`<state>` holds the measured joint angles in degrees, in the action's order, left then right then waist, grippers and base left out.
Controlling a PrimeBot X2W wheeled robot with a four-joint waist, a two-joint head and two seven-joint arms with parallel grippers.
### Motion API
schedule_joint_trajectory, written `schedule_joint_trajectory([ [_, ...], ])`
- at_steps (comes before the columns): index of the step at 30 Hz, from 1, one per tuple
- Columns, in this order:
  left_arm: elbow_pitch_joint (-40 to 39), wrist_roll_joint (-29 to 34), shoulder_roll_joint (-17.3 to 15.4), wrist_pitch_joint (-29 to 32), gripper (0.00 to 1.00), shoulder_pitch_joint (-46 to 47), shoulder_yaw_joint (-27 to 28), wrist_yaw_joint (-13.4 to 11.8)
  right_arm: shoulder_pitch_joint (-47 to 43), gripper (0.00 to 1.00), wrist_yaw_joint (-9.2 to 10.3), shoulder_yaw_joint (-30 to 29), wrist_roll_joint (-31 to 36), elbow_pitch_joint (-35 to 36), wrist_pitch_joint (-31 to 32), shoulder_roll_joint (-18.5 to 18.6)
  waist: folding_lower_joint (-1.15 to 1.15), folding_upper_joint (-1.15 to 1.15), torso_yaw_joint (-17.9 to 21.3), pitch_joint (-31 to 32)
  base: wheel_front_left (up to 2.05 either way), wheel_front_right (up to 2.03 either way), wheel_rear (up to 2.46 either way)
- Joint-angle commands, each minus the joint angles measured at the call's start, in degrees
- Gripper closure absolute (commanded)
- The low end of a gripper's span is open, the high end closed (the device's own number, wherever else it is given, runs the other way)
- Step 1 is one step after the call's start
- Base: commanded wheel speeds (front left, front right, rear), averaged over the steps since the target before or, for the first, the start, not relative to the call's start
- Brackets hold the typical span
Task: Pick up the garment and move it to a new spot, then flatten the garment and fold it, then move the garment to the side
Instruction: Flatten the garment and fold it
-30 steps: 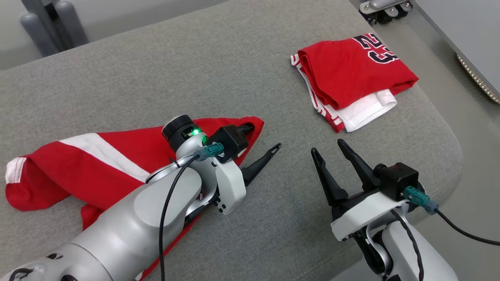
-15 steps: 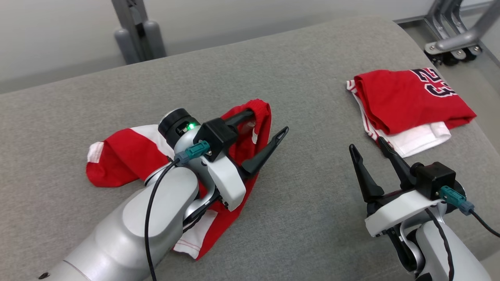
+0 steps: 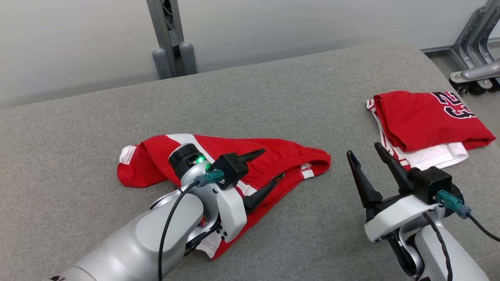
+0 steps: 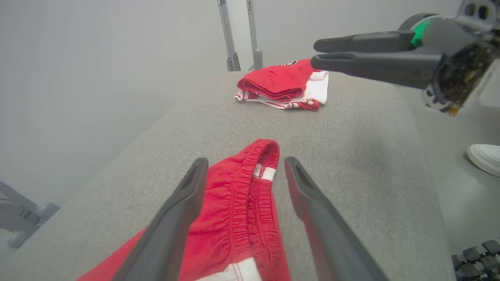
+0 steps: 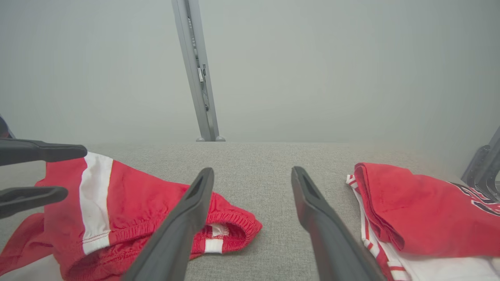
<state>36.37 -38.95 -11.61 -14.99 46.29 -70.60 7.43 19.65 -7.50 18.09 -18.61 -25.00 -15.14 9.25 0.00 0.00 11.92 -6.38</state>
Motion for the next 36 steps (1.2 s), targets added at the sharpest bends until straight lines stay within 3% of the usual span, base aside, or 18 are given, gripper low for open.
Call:
schedule_joint_trajectory([
  [1, 0.5, -0.3, -0.4, -0.2, 0.0, 1.3, -0.2, 0.1, -0.5, 0.0, 0.03, -0.1, -0.2, -0.1, 0.0, 0.5, 0.0, 0.0, 0.2, 0.2, 0.0, 0.0, 0.0],
  [4, 0.8, -1.3, -1.0, -0.2, 0.0, 1.4, 0.5, 0.1, -0.8, 0.0, 0.03, -0.6, -0.2, 0.4, 0.0, 0.6, 0.0, 0.0, 0.1, 0.8, 0.0, 0.0, 0.0],
  [8, -1.2, 0.6, -3.1, -0.2, 0.0, -1.1, 6.8, -0.8, -1.9, 0.0, 0.03, -1.2, -0.3, 1.5, 0.0, 1.1, 0.0, 0.0, -1.1, 1.7, 0.0, 0.0, 0.0],
  [15, -9.7, 6.8, -7.9, -0.2, 0.0, -11.1, 23.4, -6.7, -4.8, 0.0, 0.03, -2.5, -0.3, 4.3, 0.0, 2.1, 0.0, 0.0, -5.1, 3.7, 0.0, 0.0, 0.0],
  [19, -15.9, 10.5, -8.8, -0.2, 0.0, -19.5, 34.6, -10.7, -6.4, 0.0, 0.03, -3.2, 0.0, 5.7, 0.0, 2.3, 0.0, 0.0, -7.4, 4.6, 0.0, 0.0, 0.0],
  [24, -22.5, 15.8, -5.9, -0.2, 0.0, -30.7, 48.7, -14.2, -8.0, 0.0, 0.03, -3.5, 0.7, 7.3, 0.0, 1.9, 0.0, 0.0, -9.8, 5.1, 0.0, 0.0, 0.0],
  [27, -25.4, 19.5, -2.4, -0.2, 0.0, -36.2, 55.5, -14.7, -8.8, 0.0, 0.03, -3.1, 0.4, 8.0, 0.0, 1.7, 0.0, 0.0, -10.9, 5.2, 0.0, 0.0, 0.0],
  [32, -28.4, 26.1, 3.9, -0.2, 0.0, -43.1, 62.5, -12.8, -9.7, 0.0, 0.03, -1.7, -0.1, 7.6, 0.0, 1.2, 0.0, 0.0, -12.1, 5.3, 0.0, 0.0, 0.0],
  [36, -28.6, 29.5, 6.6, -0.2, 0.0, -45.5, 65.8, -10.7, -9.8, 0.0, 0.03, -0.8, -0.4, 7.0, 0.0, 1.3, 0.0, 0.0, -12.7, 5.1, 0.0, 0.0, 0.0],
])
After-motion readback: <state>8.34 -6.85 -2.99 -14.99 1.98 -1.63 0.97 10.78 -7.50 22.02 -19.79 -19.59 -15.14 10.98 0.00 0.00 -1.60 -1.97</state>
